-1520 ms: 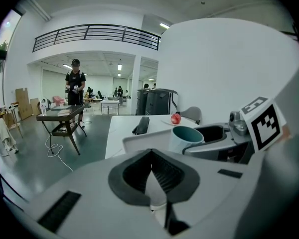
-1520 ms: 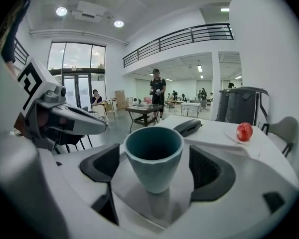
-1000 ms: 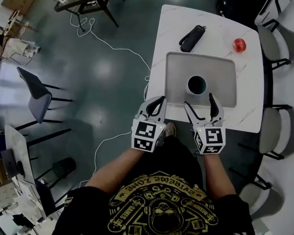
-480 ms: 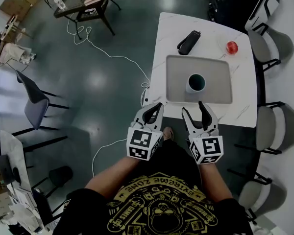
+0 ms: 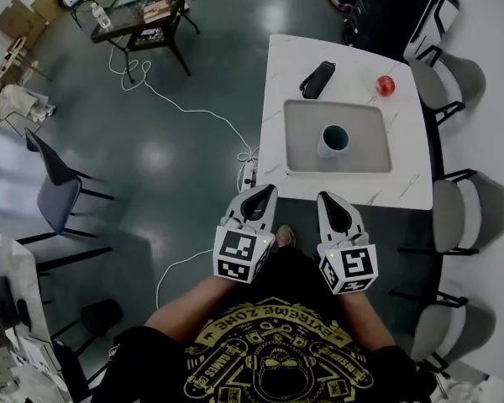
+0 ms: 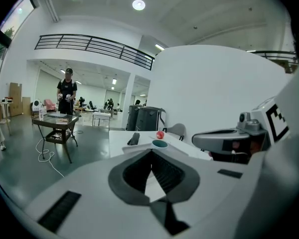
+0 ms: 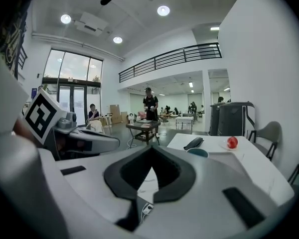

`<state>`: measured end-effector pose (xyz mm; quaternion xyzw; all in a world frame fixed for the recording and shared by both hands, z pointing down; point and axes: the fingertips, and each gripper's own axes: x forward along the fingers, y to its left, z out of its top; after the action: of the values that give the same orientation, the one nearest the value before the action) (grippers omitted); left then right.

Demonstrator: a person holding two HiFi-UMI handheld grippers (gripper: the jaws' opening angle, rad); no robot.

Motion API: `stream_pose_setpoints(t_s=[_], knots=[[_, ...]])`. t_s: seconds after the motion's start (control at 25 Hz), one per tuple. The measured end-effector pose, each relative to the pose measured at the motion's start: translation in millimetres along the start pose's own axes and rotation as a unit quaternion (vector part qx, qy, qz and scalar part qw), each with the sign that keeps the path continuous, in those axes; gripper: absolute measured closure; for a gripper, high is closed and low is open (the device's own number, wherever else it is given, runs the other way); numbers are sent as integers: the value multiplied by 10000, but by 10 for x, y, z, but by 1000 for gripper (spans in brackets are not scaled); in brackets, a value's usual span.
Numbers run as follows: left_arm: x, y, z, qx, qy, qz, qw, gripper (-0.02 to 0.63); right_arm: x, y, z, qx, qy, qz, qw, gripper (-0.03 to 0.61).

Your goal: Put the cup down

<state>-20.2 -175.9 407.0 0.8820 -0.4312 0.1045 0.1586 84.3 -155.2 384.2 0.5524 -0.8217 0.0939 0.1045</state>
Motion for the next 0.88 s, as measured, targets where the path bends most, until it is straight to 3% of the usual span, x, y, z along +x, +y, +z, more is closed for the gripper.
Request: stream_pose_setpoints(t_s=[0.24,0.48,0.88], knots=[[-305,-85,-22,140,-118,-172,9997,603,-227,304,-6,-18,-10,-46,10000,572],[-565,-213,-103,13,-122,-423,9990,603,-453,547,-29,-7,24,-114,9999,572],[-731,-487,-183,39,-114,-616,9980,603,-710,551,-72,-45,66,-74,9999,572]])
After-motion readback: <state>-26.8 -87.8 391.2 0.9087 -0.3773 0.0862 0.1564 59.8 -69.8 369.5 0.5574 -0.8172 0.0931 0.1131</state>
